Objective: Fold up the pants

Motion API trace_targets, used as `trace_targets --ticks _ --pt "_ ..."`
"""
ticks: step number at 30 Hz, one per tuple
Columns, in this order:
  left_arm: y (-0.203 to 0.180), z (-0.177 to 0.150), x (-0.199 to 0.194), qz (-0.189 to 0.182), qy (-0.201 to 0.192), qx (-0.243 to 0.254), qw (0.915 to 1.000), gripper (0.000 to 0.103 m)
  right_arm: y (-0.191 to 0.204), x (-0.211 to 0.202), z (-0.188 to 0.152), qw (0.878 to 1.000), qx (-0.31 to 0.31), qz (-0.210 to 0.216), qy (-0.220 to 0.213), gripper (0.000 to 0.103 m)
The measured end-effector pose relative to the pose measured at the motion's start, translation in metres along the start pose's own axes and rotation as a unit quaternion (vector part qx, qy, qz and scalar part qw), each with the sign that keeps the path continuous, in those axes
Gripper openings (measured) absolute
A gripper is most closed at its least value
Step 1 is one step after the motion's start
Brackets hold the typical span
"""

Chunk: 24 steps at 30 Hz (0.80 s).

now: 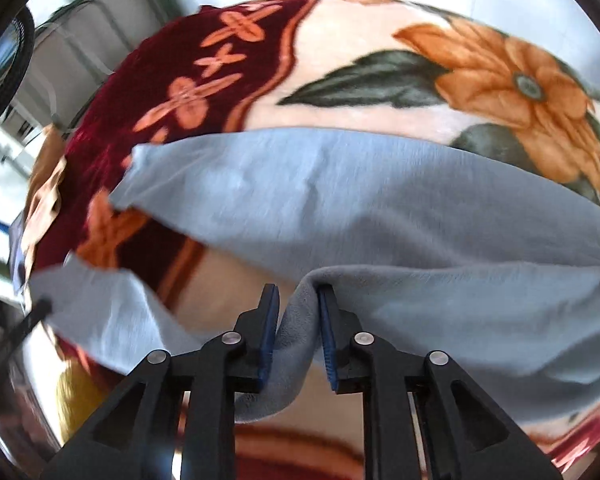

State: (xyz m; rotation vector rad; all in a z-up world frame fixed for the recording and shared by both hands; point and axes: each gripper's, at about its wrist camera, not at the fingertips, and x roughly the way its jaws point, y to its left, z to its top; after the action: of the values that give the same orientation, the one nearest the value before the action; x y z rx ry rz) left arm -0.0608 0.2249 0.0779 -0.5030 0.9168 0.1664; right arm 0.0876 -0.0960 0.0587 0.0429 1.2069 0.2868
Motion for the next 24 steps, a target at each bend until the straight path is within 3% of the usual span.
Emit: trace_targets --ticks 4,7,10,14,17,20,24 --pt "-0.009 0.003 0.003 0.019 -0.010 0.026 0.9994 0.004 -0.010 -0.012 0.014 0.999 0.016 0.023 -0.031 0.033" --pt "-0.009 0.003 0.004 0.018 -0.010 0.026 0.9994 0.004 -0.022 -0.035 0.017 0.997 0.016 -0.001 -0.077 0.038" --pt "-0.008 0.003 0.005 0.018 -0.009 0.023 0.9995 0.004 -0.041 -0.054 0.013 0.996 0.015 -0.012 -0.091 0.041" --pt "-0.008 0.004 0.005 0.015 -0.007 0.025 0.9995 0.004 -0.087 -0.078 -0.018 0.993 0.022 -0.074 -0.091 0.041" --pt "-0.009 0.007 0.011 0.014 -0.003 0.033 0.9994 0.004 -0.139 -0.088 -0.053 0.987 0.071 -0.126 -0.067 0.041" --pt "-0.010 0.008 0.016 0.020 0.006 0.043 0.9988 0.004 -0.200 -0.095 -0.089 0.974 0.149 -0.163 -0.050 0.041" --pt "-0.012 0.010 0.016 0.023 0.005 0.049 0.9985 0.004 -0.275 -0.104 -0.124 0.945 0.262 -0.189 -0.051 0.041"
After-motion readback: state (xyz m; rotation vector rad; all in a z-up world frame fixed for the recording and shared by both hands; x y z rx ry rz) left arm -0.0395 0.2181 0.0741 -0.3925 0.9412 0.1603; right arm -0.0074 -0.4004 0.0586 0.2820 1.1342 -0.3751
